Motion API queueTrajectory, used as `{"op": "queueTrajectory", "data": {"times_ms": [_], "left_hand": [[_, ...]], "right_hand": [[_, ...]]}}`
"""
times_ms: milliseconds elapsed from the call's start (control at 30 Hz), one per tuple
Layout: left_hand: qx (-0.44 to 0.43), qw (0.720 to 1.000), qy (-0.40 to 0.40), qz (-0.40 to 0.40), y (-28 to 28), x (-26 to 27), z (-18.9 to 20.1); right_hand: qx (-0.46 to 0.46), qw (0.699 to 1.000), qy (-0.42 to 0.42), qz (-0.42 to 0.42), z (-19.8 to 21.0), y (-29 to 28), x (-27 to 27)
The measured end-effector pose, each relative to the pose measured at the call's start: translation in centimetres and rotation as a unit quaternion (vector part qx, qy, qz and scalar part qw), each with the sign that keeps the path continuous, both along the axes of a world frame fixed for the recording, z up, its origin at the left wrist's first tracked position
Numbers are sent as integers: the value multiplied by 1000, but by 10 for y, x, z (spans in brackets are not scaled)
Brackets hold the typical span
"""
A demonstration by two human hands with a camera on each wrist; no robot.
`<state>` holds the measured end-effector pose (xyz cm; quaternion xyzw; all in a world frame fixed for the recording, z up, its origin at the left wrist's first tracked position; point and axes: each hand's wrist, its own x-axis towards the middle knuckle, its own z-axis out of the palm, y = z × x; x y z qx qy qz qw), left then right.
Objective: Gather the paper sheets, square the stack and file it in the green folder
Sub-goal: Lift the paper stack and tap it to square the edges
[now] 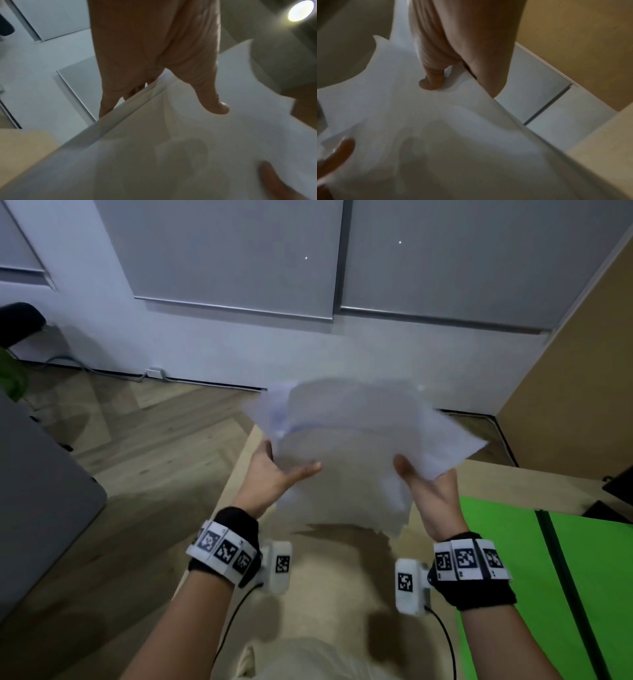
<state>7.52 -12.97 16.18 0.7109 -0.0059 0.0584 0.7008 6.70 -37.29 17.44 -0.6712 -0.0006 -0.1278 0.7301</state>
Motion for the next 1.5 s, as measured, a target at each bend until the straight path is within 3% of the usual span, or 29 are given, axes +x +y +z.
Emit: {"op": "queueTrajectory", "data": {"times_ms": [167,367,533,667,800,1033,1233,1400,1500], "left_hand": [[27,999,8,16,-13,-3,-4],[-63,994,-27,82,-20,12,27],[-102,971,-2,216,-41,19,35],[-87,960,3,268,-54,18,27],[-104,971,22,216,-52,15,20],[-15,991,-41,124,-45,8,16],[-51,992,-12,117,-35,10,15],[-62,991,10,120,-37,17,19],[-59,992,25,111,-40,22,18]], "right_hand": [[-29,999,35,14,-17,3,-3],[17,998,28,55,-5,-8,-4],[29,999,17,-30,1,-1,-1],[71,993,8,-93,3,13,-3],[67,990,-4,-124,6,21,-5],[63,973,-93,-200,22,32,-2],[17,968,-45,-245,25,28,13],[-1,954,-61,-295,17,20,17],[33,971,-66,-229,12,19,13]]}}
